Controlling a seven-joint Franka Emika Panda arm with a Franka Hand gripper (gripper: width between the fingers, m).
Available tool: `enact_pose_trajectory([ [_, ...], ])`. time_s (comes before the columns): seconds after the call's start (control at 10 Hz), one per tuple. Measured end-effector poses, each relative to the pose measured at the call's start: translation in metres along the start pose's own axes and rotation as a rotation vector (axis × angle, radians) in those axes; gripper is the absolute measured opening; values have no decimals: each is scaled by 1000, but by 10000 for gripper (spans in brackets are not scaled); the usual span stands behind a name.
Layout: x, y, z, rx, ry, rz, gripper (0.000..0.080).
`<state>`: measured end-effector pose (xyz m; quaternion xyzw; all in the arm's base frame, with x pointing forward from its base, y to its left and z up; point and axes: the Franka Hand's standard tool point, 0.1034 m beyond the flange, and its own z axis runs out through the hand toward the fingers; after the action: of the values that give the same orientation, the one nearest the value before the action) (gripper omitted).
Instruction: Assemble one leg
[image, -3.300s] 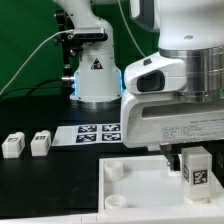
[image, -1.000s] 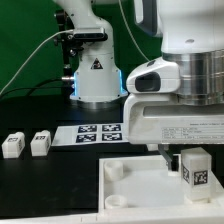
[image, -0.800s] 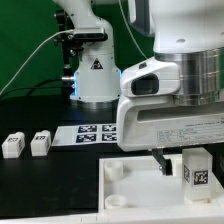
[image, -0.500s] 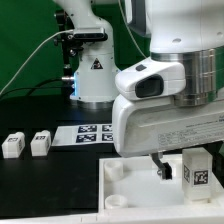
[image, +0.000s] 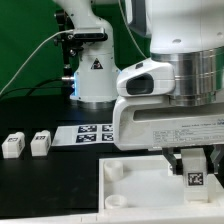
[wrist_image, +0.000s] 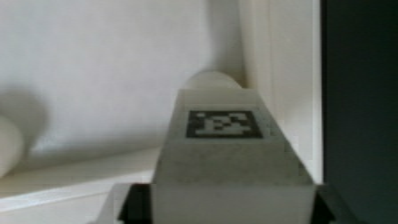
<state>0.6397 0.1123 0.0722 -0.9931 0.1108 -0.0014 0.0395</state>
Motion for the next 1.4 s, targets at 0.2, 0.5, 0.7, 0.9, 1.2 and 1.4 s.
enact_pose_trajectory([
  [0.2,1,2,0,11,-16,254,294],
  [0.5,-2,3,1,1,-55,832,294],
  [0.7,-1,6,3,13,-83,1183,294],
  [0.9,-3,5,3,4,-89,1414,294],
  [1.2,-4,3,4,7,-86,1325,482],
  [1.4,-9,-11,6,11,-47,1045,613],
])
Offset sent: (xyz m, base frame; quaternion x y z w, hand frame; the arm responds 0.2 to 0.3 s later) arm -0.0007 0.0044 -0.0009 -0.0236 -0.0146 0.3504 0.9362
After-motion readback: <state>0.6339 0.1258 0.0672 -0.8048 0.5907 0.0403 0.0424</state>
